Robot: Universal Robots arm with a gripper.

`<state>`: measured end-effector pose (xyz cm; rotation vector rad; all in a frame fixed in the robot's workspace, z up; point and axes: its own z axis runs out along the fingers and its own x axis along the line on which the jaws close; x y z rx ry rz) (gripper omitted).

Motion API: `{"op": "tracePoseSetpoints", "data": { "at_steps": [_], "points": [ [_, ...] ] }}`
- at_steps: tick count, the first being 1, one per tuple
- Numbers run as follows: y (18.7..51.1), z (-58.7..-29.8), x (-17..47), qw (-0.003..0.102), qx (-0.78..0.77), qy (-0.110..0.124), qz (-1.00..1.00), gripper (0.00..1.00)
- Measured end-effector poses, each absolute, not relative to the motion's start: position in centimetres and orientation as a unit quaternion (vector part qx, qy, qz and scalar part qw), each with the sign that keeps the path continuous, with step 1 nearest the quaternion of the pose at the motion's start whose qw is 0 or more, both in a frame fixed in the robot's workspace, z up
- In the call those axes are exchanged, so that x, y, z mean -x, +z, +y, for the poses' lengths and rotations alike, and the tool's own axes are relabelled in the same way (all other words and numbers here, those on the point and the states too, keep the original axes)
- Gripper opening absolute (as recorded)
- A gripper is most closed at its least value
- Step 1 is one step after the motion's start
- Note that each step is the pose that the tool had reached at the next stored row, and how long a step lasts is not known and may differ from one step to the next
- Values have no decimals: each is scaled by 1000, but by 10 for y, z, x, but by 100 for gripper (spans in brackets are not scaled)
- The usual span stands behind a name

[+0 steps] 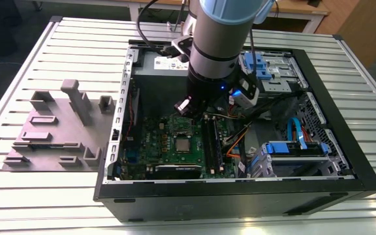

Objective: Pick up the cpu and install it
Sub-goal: 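Close the cpu cover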

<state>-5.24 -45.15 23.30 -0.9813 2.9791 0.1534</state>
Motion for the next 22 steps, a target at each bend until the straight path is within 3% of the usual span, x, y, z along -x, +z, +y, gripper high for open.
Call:
{"op": "tracePoseSetpoints", "data": {
  "at_steps": [22],
  "points": [
    [233, -453, 50, -2, 350, 49, 935, 10]
  ]
}}
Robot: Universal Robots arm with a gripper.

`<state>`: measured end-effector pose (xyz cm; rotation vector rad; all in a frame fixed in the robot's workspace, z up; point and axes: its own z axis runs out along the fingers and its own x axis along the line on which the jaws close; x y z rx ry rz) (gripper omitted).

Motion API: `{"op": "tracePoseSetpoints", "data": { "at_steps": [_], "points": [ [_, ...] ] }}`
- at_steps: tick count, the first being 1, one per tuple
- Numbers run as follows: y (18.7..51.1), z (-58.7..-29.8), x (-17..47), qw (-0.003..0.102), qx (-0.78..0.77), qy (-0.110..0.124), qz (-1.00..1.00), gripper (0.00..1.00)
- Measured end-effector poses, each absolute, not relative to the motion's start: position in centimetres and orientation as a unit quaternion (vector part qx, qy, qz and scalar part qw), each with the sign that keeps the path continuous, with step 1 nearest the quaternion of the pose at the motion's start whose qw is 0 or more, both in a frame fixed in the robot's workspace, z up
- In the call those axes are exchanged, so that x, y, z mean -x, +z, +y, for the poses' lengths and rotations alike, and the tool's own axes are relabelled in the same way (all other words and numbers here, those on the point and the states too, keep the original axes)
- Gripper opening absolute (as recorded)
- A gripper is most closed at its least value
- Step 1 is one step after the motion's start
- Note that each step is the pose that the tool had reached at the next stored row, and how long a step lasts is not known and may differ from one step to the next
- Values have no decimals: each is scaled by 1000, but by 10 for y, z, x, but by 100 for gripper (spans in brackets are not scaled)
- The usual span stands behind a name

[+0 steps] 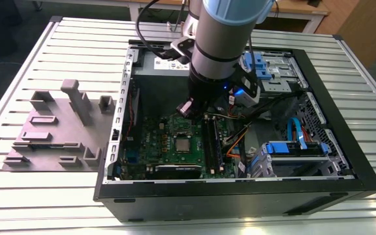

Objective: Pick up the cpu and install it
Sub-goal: 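Close the cpu cover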

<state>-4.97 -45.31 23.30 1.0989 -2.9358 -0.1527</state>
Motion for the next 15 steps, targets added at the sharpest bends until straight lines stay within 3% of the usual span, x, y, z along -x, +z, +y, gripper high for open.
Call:
{"op": "tracePoseSetpoints", "data": {
  "at_steps": [15],
  "points": [
    [233, -458, 48, 2, -366, -49, -929, 10]
  ]
}}
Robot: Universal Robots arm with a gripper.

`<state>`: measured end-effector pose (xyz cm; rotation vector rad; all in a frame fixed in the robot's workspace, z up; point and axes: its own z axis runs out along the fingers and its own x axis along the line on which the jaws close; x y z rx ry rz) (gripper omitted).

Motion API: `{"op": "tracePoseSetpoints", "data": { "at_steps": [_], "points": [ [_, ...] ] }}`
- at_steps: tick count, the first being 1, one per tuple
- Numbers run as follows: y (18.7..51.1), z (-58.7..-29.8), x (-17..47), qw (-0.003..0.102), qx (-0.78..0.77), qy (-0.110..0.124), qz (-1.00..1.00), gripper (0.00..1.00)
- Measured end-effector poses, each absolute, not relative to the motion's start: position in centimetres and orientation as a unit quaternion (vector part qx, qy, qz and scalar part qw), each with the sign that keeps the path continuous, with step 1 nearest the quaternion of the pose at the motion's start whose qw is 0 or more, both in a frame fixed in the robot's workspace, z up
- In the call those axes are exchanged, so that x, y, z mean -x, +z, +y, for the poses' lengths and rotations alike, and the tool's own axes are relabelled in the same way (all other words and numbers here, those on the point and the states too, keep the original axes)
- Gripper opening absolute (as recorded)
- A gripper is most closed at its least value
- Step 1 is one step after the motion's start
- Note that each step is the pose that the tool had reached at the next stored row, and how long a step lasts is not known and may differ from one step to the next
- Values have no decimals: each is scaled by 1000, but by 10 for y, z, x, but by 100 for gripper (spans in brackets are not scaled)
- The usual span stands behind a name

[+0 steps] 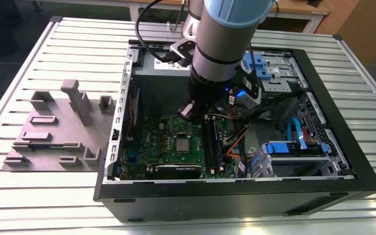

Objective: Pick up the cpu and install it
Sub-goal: 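Close the cpu cover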

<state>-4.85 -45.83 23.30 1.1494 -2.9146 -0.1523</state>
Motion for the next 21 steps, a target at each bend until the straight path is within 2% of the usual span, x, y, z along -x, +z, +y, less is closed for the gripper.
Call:
{"op": "tracePoseSetpoints", "data": {
  "at_steps": [21],
  "points": [
    [233, -469, 47, 3, -381, -49, -923, 10]
  ]
}}
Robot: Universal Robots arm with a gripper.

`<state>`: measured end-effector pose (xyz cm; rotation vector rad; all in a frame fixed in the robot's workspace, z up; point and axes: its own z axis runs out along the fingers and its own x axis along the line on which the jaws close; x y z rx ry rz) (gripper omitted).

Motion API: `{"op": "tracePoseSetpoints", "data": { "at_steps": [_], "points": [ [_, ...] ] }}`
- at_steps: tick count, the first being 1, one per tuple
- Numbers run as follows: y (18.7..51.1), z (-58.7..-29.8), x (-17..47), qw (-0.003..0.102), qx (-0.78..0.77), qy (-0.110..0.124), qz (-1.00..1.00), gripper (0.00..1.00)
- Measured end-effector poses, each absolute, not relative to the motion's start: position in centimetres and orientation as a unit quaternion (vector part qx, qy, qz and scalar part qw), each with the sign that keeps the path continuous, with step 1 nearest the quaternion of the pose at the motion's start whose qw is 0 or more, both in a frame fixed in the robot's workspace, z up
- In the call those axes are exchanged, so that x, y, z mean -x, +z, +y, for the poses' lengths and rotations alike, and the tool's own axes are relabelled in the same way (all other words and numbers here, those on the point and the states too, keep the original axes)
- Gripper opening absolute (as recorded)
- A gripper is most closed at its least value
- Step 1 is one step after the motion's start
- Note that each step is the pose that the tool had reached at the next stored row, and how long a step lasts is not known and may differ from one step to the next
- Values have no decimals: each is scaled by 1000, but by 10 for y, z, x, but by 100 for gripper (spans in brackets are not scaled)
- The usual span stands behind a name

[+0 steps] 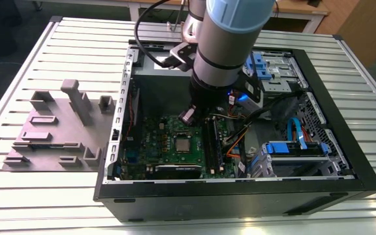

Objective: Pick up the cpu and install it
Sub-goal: 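Close the cpu cover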

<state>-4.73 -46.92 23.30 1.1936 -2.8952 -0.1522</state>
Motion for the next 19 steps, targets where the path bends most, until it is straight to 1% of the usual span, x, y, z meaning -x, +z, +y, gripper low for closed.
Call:
{"op": "tracePoseSetpoints", "data": {
  "at_steps": [12, 19],
  "points": [
    [233, -475, 45, 4, -391, -48, -919, 10],
    [232, -471, 41, 4, -393, -48, -918, 10]
  ]
}}
